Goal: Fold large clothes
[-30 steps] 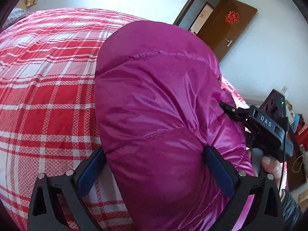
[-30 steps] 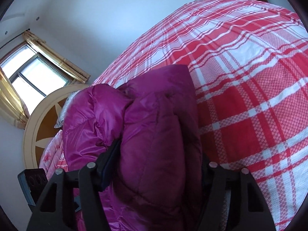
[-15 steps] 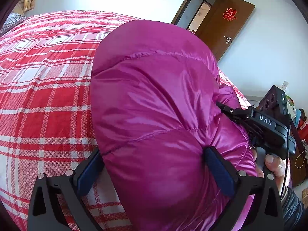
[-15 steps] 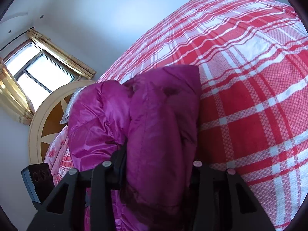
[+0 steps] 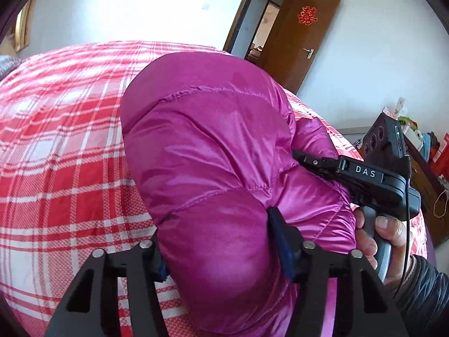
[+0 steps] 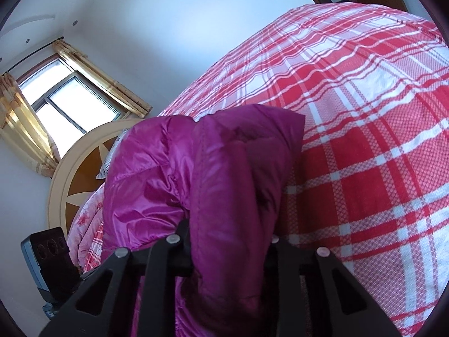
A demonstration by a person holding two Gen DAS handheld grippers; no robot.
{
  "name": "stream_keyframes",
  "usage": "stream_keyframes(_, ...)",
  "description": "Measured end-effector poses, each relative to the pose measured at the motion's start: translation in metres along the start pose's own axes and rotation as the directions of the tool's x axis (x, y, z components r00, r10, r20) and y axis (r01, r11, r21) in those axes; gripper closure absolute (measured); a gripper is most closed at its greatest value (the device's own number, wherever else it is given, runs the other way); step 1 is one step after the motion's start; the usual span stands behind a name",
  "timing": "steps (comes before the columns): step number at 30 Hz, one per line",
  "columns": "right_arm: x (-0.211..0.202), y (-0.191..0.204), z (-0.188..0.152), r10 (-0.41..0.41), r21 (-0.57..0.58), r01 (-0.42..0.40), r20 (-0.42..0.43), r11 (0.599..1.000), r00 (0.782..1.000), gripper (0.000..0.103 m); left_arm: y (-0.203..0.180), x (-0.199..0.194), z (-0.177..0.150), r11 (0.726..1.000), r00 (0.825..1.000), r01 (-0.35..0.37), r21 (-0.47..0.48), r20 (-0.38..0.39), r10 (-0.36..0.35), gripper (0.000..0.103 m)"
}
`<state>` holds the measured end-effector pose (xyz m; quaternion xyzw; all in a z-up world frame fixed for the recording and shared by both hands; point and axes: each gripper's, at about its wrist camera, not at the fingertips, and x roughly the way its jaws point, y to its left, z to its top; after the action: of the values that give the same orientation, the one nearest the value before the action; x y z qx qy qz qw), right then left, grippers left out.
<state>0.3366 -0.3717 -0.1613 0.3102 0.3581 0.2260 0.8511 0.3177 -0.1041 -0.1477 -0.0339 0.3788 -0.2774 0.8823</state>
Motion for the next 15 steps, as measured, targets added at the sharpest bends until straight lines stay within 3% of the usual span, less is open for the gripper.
stream_keyframes(5,-0.007,0.006,-0.004,0.014,-0.016,-0.014,0.022,1.0,1.0,0.077,-0.006,-0.015,0.002,1.0,1.0,0.004,0.006,0.015,-0.005,0.056)
stream_keyframes(15,-0.002,0.035,-0.011,0.101,-0.037,-0.1,0.026,0.994,0.994,0.077,-0.009,-0.07,-0.005,0.998,0.994,-0.059,0.026,0.093,0.056,0.06)
